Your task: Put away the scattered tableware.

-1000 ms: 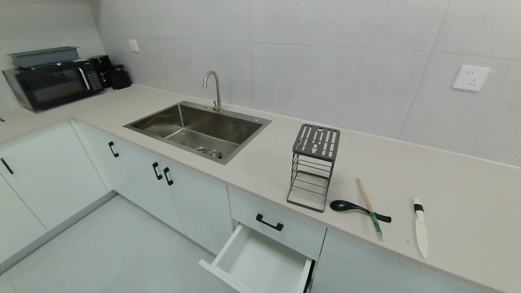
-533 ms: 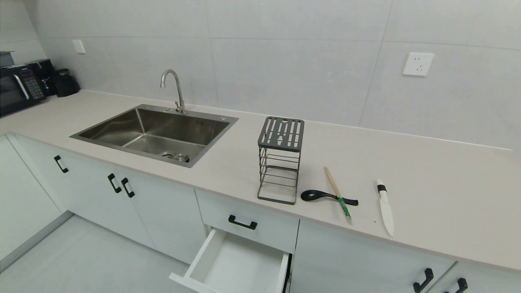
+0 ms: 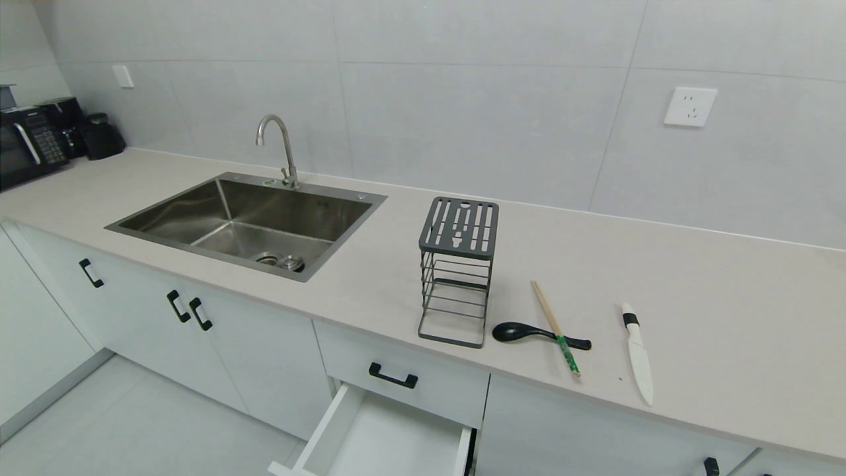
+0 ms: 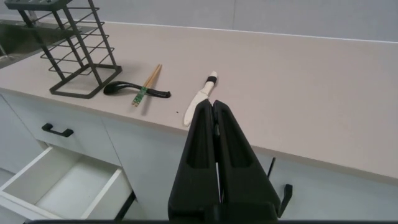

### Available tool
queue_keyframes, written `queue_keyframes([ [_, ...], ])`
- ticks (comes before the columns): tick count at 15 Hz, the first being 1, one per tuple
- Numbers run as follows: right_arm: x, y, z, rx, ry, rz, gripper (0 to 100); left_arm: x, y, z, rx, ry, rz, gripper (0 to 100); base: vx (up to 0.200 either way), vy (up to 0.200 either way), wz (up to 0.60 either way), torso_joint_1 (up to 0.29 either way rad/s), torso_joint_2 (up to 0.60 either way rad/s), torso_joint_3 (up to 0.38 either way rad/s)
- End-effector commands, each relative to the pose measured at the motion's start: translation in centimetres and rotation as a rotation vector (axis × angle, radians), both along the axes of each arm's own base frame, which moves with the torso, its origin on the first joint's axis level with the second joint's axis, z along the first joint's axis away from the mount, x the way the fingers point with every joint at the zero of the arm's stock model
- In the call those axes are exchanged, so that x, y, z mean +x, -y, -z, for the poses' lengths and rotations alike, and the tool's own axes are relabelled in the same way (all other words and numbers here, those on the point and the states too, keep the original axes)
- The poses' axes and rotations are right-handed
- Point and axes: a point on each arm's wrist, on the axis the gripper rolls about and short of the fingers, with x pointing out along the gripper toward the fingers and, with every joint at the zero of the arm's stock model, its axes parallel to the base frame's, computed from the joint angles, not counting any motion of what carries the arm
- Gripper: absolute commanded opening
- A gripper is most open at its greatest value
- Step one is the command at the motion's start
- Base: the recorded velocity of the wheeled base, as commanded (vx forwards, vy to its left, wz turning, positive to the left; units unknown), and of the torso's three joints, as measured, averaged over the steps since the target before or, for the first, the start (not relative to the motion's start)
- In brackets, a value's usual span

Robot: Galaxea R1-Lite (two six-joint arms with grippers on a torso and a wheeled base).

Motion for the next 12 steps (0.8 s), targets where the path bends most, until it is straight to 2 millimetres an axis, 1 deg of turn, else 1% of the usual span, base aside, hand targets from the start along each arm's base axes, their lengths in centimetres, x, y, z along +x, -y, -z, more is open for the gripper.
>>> queue_keyframes([
  [1, 0.01, 0.0, 0.0, -0.002, -0.002, 0.0, 0, 0.01, 0.0, 0.0, 0.001, -0.001, 0.0, 100, 0.0, 0.0, 0.0, 0.0, 0.0, 0.0],
  [7, 0.01, 0.0, 0.0, 0.002, -0.002, 0.001, 0, 0.01, -0.01, 0.0, -0.002, -0.001, -0.003, 100, 0.0, 0.0, 0.0, 0.0, 0.0, 0.0],
  [8, 0.01, 0.0, 0.0, 0.002, -0.002, 0.0, 100, 0.01, -0.02, 0.0, -0.011, -0.002, -0.009, 100, 0.0, 0.0, 0.0, 0.0, 0.0, 0.0],
  [12, 0.01, 0.0, 0.0, 0.005, -0.002, 0.0, 100, 0.01, -0.04, -0.02, -0.017, -0.001, -0.017, 100, 0.0, 0.0, 0.0, 0.0, 0.0, 0.0],
])
